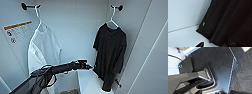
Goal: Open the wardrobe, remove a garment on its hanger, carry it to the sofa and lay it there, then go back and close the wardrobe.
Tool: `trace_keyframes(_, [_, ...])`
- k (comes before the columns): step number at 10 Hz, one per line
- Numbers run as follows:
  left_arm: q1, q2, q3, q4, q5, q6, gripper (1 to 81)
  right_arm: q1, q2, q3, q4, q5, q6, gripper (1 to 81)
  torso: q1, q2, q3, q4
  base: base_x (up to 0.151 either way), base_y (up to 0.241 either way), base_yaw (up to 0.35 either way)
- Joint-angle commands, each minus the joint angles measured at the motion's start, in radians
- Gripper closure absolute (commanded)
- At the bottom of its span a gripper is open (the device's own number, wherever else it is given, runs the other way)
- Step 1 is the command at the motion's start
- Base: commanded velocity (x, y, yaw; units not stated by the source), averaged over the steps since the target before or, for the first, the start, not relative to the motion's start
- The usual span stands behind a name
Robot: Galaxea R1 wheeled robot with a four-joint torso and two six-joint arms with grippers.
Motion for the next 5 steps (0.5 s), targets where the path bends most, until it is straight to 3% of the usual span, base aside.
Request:
trace_keyframes(1, [-0.290,0.058,-0.022,-0.012,0.027,-0.143,1.0,0.029,-0.002,0.005,0.006,-0.034,0.001,1.0,0.000,0.000,0.000,0.000,0.000,0.000,0.000])
trace_keyframes(5, [-0.458,0.127,-0.033,-0.010,-0.011,-0.356,1.0,0.016,-0.001,0.005,0.004,-0.029,0.001,1.0,0.001,0.000,0.000,0.000,0.000,0.000,0.000])
